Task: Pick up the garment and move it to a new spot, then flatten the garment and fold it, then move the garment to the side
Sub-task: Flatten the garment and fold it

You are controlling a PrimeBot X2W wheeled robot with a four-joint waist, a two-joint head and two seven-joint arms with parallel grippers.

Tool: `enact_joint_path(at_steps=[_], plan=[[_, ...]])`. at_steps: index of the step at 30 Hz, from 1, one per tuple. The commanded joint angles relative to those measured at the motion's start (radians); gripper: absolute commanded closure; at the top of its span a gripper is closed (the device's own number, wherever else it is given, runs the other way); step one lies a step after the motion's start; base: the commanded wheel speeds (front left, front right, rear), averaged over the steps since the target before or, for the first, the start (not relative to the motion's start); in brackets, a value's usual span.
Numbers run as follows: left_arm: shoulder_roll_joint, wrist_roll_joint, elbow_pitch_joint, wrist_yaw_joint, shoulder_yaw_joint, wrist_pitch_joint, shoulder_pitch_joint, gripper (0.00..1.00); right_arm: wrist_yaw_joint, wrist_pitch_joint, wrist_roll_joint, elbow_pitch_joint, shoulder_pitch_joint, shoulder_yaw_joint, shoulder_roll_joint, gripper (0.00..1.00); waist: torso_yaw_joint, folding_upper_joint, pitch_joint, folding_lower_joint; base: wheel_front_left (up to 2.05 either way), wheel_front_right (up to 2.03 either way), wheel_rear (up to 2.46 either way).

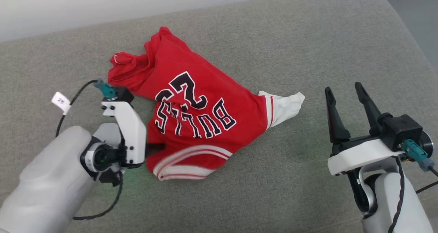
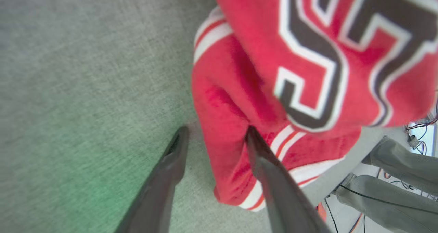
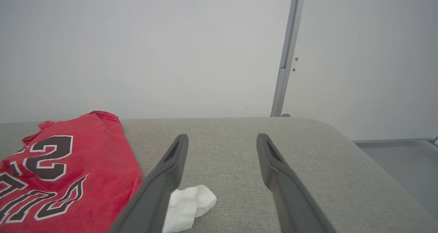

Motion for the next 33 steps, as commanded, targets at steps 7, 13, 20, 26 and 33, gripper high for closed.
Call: enact_joint_path(at_steps=[7, 13, 20, 26, 33], plan=[[0.029, 0.029, 0.116, -0.036, 0.01, -0.046, -0.029, 1.0, 0.0, 0.003, -0.015, -0.009, -0.003, -0.02, 0.001, 0.0, 0.032, -0.0001, -0.006, 0.0, 0.0, 0.0, 0.0], [0.117, 0.068, 0.156, -0.031, 0.019, -0.083, -0.054, 1.0, 0.0, 0.008, -0.02, -0.016, 0.007, -0.031, 0.001, 0.0, 0.072, -0.0001, -0.018, 0.0, 0.0, 0.0, 0.0], [0.196, 0.064, 0.151, -0.045, 0.051, -0.12, -0.071, 1.0, 0.0, 0.008, -0.019, -0.013, 0.008, -0.031, 0.001, 0.0, 0.097, -0.0001, -0.029, 0.0, 0.0, 0.0, 0.0], [0.171, 0.03, 0.007, -0.07, 0.043, -0.06, -0.067, 1.0, 0.0, 0.008, -0.018, -0.012, 0.016, -0.033, 0.0, 0.0, 0.104, -0.0001, -0.039, 0.0, 0.0, 0.0, 0.0], [0.119, -0.005, -0.285, 0.001, -0.025, 0.076, -0.002, 1.0, 0.0, 0.005, -0.013, -0.011, 0.018, -0.03, 0.001, 0.0, 0.089, -0.0001, -0.037, 0.0, 0.0, 0.0, 0.0]])
